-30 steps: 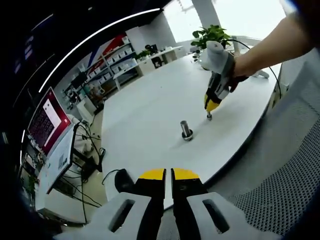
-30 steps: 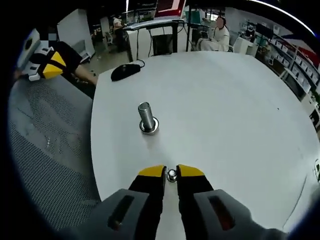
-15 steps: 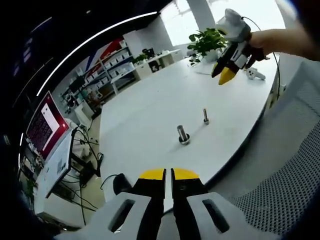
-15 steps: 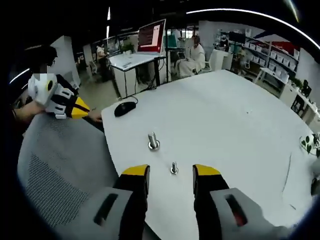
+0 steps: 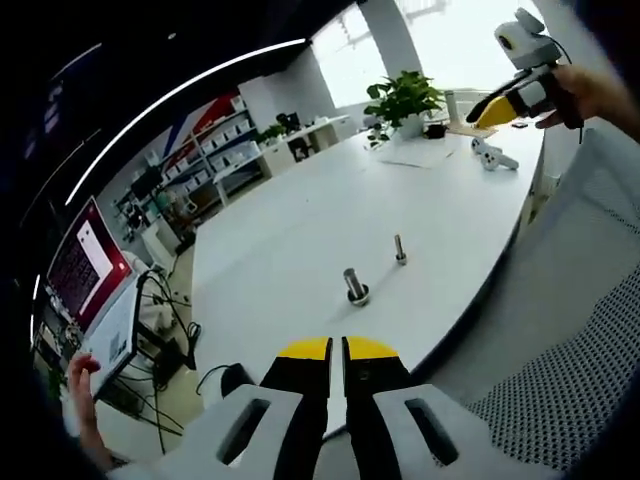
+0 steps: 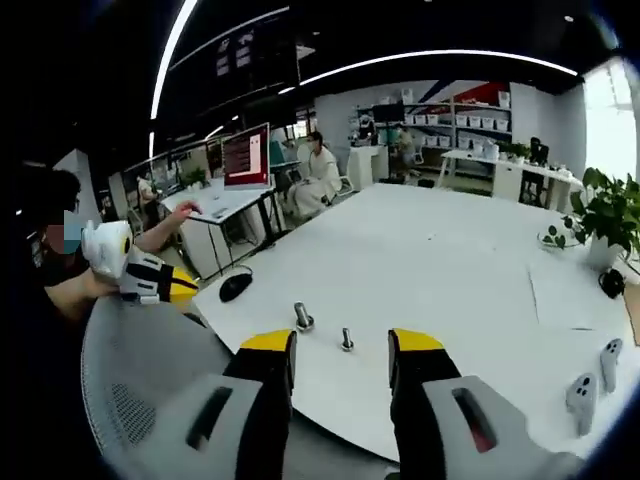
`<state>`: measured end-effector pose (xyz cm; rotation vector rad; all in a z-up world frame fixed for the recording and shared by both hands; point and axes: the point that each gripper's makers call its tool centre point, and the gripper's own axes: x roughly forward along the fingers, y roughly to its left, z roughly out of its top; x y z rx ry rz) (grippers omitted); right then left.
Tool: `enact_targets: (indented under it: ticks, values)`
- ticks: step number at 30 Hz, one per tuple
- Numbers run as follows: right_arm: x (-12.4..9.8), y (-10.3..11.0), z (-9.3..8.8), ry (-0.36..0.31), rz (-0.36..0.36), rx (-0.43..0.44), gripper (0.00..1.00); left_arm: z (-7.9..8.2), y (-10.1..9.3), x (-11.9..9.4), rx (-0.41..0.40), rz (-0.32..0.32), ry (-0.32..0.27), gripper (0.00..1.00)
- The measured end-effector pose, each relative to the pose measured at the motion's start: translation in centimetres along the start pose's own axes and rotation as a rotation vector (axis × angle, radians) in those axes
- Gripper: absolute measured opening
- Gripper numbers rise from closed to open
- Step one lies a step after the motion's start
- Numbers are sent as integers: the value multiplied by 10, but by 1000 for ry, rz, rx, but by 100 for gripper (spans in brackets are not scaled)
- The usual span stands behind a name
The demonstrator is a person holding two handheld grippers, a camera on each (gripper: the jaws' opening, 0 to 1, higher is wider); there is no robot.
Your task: Place the washer onto the threaded stud by aligning its center hole with the stud, sliding it down to the base, and recovering from edge contact or off-axis alignment until the washer reaches the visible bottom stop.
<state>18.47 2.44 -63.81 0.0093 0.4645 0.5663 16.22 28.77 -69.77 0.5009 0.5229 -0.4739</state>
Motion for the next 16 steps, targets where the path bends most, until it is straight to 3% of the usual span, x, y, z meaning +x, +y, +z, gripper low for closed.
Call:
enact_targets:
  ticks: [3, 6, 10, 14, 16]
  values:
    - [-9, -6, -7, -42, -76, 74, 37, -1, 2, 0, -4, 10, 3, 1]
    - [-16, -12, -5, -85, -132, 42, 36, -2, 4, 0, -2, 19, 8, 1]
    - [-16, -4, -24, -25, -110, 61, 37, -6, 6, 1, -5, 27, 36, 1]
    - [-9, 1, -35, 6, -120, 11, 37, -8, 5, 2, -3, 21, 47, 1]
    - [-9, -6, -43, 37, -182, -28, 34, -7, 6, 1, -6, 28, 40, 1]
